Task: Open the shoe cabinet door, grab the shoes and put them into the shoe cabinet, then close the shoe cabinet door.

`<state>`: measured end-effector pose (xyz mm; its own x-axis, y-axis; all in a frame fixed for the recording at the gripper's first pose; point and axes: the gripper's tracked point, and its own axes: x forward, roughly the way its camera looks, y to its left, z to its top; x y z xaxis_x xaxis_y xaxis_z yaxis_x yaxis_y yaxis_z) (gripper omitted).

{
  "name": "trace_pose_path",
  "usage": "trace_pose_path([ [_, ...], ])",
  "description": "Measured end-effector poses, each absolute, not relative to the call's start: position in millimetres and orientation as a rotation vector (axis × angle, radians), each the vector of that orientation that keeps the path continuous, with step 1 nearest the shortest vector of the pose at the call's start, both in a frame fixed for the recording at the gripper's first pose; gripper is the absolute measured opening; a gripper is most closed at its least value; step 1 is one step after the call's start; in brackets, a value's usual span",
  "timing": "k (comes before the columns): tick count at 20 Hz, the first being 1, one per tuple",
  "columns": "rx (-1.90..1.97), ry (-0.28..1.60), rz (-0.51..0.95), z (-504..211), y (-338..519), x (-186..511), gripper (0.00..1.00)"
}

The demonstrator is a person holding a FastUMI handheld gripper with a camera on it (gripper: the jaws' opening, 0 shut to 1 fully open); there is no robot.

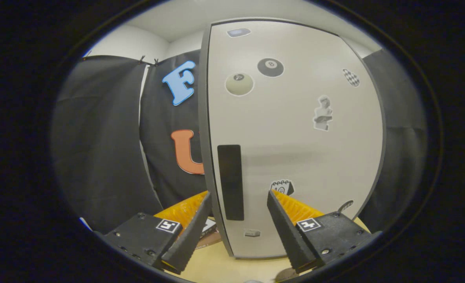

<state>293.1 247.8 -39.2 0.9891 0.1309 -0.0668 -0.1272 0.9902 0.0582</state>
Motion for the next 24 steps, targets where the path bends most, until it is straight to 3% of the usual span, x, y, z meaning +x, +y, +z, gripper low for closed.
trace_pose_path([
  [3,0.065,0.088,0.133,-41,256,309,0.73],
  [6,0.068,0.104,0.121,-46,261,322,0.65],
  [9,0.039,0.104,0.088,-48,259,325,0.41],
  [17,0.029,0.126,0.182,-49,254,310,0.3],
  [24,0.059,0.137,0.238,-48,238,284,0.28],
])
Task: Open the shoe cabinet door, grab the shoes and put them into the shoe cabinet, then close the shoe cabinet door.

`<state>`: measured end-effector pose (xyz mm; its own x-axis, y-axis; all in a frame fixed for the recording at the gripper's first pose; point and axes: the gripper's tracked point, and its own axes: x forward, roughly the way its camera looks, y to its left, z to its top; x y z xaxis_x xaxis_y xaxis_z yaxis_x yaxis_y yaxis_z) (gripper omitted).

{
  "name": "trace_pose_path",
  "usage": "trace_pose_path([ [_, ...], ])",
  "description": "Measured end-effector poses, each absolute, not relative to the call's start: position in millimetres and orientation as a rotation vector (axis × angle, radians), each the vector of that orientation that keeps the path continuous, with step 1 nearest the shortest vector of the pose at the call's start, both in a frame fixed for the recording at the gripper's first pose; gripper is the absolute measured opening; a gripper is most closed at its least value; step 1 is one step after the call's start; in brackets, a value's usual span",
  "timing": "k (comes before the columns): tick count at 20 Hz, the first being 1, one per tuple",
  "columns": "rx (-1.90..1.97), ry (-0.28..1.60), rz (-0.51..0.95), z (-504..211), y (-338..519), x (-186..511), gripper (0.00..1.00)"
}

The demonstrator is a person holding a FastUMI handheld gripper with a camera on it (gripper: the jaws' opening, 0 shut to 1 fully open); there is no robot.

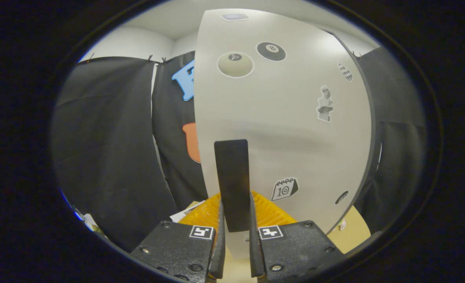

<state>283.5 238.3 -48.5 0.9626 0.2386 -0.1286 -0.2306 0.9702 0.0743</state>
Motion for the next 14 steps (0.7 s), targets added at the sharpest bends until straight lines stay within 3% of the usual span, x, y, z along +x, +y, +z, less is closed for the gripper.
trace_pose_path([
  [14,0.077,0.114,0.188,-47,210,269,0.24],
])
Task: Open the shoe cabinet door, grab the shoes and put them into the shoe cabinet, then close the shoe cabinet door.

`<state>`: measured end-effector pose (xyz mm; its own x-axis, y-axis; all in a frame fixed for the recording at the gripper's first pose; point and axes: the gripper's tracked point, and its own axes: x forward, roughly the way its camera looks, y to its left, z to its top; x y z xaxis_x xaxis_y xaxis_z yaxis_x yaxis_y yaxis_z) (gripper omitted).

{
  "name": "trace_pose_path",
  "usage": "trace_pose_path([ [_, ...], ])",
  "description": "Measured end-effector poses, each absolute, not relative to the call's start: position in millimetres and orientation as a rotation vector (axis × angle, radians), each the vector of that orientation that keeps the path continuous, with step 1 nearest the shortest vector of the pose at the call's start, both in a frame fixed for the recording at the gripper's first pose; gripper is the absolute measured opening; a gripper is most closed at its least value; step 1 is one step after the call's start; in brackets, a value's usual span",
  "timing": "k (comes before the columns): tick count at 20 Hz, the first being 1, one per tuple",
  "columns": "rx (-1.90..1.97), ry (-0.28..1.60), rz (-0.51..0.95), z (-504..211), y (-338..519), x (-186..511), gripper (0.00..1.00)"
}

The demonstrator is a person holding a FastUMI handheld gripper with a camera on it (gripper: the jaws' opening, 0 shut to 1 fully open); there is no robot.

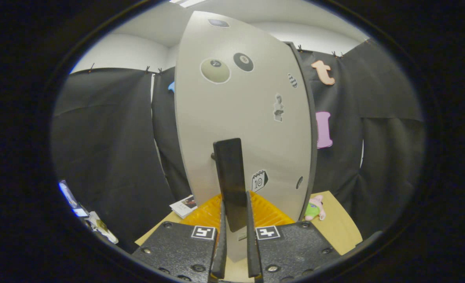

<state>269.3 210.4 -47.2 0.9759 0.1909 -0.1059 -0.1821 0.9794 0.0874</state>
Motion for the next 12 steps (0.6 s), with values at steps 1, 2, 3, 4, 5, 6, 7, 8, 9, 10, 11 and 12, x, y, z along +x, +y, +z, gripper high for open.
trace_pose_path([
  [1,0.076,0.117,0.179,-48,207,269,0.23],
  [2,0.073,0.12,0.17,-47,203,268,0.23],
  [3,0.073,0.13,0.162,-48,202,267,0.21],
  [4,0.073,0.134,0.161,-48,199,264,0.2],
  [5,0.056,0.138,0.171,-49,198,263,0.17],
  [6,0.038,0.142,0.177,-49,195,263,0.16],
  [7,0.026,0.14,0.178,-48,190,262,0.14],
  [8,0.016,0.141,0.175,-48,187,263,0.13],
  [9,0.013,0.144,0.169,-48,184,262,0.11],
  [10,0.01,0.144,0.162,-48,181,262,0.1],
  [11,0.002,0.142,0.153,-49,177,260,0.08],
  [12,0.0,0.142,0.145,-49,174,262,0.08],
])
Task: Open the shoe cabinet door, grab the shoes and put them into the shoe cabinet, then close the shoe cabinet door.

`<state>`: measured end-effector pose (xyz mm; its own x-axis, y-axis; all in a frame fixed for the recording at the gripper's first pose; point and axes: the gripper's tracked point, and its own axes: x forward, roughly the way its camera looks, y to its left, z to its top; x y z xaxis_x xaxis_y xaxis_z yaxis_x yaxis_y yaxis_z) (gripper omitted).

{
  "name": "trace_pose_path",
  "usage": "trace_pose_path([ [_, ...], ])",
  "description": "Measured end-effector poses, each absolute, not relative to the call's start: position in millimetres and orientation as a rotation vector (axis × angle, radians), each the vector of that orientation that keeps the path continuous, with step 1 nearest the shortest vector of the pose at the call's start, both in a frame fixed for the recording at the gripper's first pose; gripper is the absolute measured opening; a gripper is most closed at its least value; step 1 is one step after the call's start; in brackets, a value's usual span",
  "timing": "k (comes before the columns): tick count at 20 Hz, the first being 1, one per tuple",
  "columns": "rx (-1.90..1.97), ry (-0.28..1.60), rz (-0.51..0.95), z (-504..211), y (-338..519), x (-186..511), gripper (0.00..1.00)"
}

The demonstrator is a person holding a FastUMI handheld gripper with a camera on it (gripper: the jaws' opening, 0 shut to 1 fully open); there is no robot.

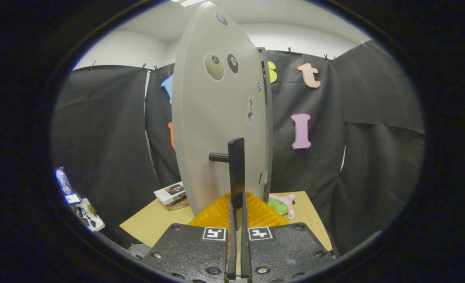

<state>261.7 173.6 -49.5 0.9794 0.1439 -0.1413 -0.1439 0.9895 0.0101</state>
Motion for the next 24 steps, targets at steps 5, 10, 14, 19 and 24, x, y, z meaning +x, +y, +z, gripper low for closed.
trace_pose_path([
  [5,0.016,0.139,0.099,-48,161,260,0.05],
  [10,0.053,0.14,0.14,-47,169,258,0.04],
  [14,0.03,0.131,0.121,-46,158,258,0.04],
  [19,0.037,0.092,0.116,-41,159,257,0.25],
  [24,0.003,0.088,0.145,-44,161,254,0.84],
])
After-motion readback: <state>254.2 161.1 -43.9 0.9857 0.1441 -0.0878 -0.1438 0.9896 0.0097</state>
